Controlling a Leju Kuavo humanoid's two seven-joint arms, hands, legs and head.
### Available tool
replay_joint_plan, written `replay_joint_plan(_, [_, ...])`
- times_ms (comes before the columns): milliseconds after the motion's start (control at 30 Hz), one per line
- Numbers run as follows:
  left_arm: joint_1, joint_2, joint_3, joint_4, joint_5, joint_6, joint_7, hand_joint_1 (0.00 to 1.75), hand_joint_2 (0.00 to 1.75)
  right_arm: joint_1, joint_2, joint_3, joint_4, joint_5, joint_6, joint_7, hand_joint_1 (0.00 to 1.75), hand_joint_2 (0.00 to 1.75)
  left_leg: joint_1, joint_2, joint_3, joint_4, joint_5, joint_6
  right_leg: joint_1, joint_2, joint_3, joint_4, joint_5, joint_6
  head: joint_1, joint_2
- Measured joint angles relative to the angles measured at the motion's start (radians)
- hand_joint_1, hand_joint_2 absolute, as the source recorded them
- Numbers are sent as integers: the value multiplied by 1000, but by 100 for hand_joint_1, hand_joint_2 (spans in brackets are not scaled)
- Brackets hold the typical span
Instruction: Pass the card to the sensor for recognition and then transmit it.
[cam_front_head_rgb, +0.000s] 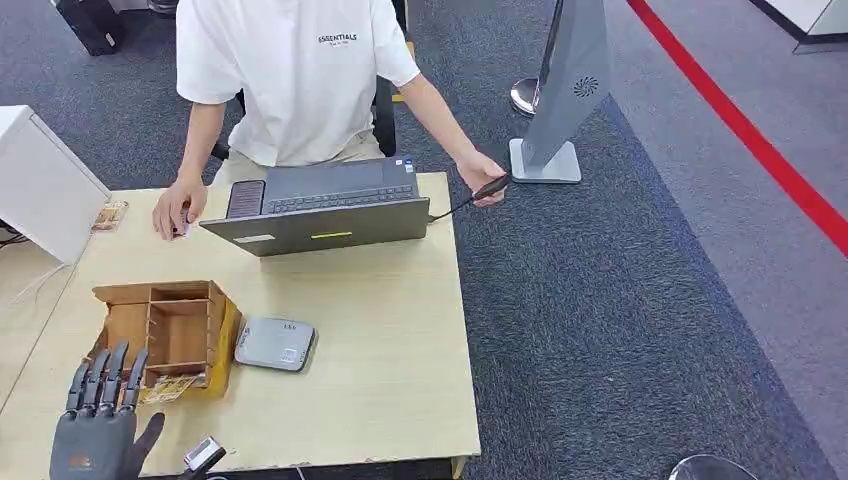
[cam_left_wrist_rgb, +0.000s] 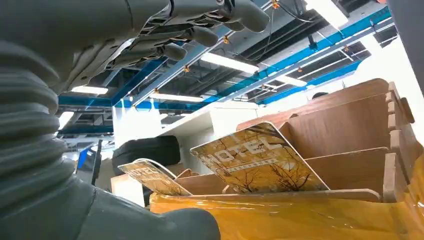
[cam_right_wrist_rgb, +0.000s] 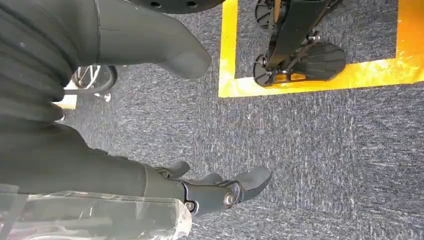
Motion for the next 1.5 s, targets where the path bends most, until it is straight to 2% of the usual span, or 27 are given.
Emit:
replay_joint_plan(1400, [0,0,0,0,0,0,0,0,175,0,0,0,-1,0,0,0,0,175,0,0,0,0,0,0,0,0,0,0,0,0,0,0])
replay_joint_plan(1500, [-8,6,0,1,26,0,0,0,175,0,0,0,-1,11,10,-4,0,175,0,0,0,0,0,0,0,0,0,0,0,0,0,0])
